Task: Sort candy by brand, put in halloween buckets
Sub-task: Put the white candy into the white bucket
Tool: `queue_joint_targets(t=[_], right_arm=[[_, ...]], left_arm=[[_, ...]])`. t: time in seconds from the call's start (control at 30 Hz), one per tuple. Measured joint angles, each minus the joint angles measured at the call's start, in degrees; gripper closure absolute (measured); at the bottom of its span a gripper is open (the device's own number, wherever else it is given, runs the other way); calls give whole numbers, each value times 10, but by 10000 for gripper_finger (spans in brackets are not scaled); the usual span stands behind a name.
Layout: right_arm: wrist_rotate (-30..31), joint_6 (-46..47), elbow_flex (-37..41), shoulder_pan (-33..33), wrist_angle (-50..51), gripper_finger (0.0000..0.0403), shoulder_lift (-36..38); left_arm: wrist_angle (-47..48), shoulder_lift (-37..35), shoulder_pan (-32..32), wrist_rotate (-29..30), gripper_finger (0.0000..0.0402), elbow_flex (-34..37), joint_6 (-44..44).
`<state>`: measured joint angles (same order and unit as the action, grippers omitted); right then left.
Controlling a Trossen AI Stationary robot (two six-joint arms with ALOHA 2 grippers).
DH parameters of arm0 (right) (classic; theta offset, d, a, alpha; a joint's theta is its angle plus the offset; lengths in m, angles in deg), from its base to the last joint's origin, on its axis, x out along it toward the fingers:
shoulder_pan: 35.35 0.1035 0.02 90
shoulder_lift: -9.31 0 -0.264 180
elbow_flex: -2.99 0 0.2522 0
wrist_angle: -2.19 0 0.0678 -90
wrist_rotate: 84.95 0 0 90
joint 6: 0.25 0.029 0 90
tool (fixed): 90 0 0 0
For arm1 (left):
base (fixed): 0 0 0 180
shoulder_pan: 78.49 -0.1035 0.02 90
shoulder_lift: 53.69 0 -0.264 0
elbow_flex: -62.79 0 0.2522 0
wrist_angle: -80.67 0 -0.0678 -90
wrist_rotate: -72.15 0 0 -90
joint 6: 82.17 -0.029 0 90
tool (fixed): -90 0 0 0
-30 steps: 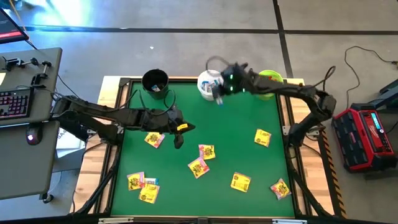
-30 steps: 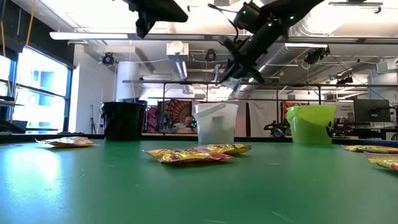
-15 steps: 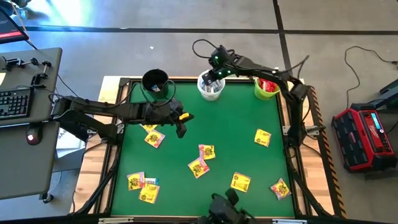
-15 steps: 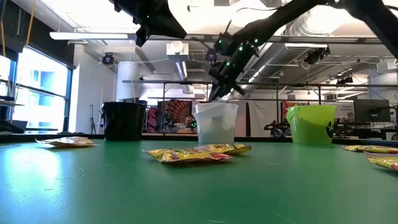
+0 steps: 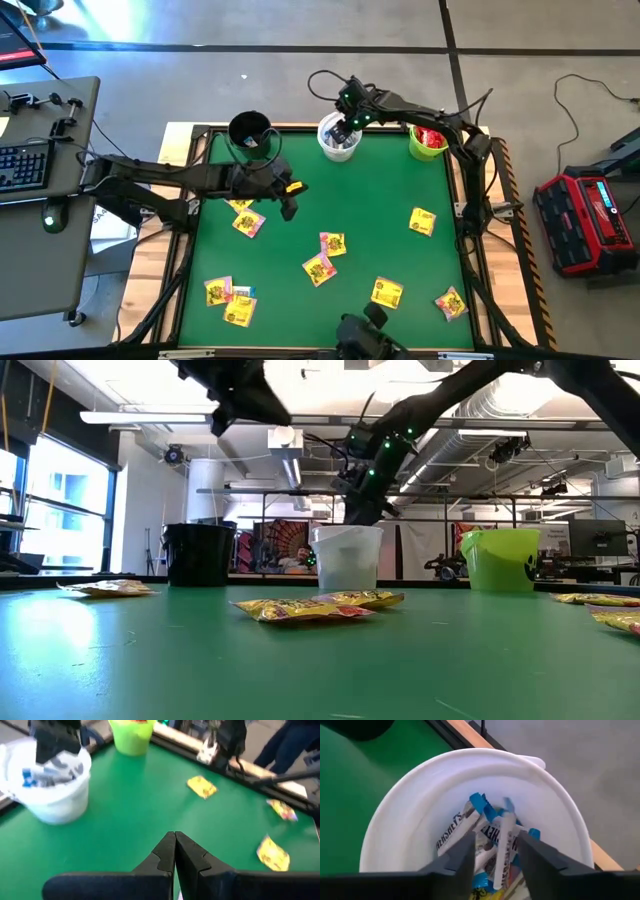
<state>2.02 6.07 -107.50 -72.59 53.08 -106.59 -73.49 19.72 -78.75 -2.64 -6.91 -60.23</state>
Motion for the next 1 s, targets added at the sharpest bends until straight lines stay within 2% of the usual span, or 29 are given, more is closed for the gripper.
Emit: queue_joint_targets(t=[0.17,0.3,0.37,0.43,0.53,0.6,0.63,0.77,0.9,1.0], right_arm=[[15,1,0,2,9,210,3],[6,15,0,10,11,198,24],[7,18,0,22,1,215,36],[11,33,0,38,0,249,44],[23,62,0,65,-6,325,49],[43,79,0,87,-12,377,49],[54,82,0,100,-14,390,49],[100,121,0,161,-26,385,49],[150,160,0,220,-36,400,49],[166,198,0,261,-42,400,49]], left_arm=[[76,-47,-8,-27,401,0,11],[125,-90,-9,-42,401,0,-22],[162,-107,-9,-44,401,0,-38],[190,-121,-9,-44,401,0,-48],[219,-139,-9,-51,401,0,-76],[206,-155,-9,-76,401,10,-92],[200,-166,-9,-93,401,21,-97],[179,-219,-8,-144,401,70,-95],[183,-276,-2,-188,401,117,-79],[213,-308,11,-216,401,133,-75]])
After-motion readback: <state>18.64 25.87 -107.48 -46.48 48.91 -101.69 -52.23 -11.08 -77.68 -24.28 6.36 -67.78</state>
